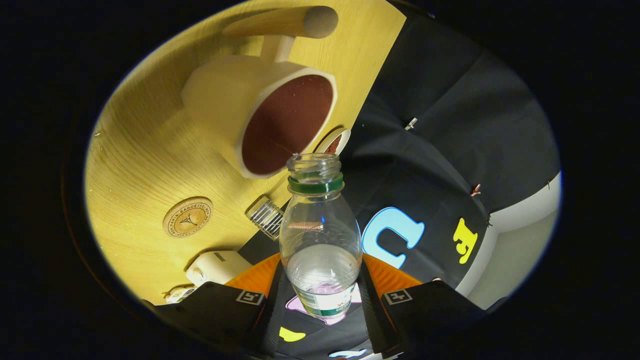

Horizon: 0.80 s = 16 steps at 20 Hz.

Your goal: Take the bottle from table, then pour the juice into the cup, finally place the bottle on the coaster

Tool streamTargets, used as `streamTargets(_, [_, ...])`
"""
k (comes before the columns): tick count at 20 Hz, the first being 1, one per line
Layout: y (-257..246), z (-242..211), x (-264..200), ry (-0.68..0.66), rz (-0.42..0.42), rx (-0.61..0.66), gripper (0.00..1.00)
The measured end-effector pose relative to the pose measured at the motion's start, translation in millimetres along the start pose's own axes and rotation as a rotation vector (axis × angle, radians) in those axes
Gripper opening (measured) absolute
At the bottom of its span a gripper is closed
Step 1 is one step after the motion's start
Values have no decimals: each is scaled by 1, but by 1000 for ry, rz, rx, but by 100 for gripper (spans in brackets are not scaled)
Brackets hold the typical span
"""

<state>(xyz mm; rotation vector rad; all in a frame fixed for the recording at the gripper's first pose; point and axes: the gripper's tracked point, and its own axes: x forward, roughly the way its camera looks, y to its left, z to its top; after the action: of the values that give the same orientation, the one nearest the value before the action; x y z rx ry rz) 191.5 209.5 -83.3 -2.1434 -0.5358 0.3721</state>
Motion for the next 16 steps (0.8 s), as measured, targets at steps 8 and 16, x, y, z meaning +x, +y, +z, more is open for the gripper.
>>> streamTargets(8, [1, 5, -4, -13, 12, -15, 71])
streamTargets(16, [1, 5, -6, -11, 17, -14, 71])
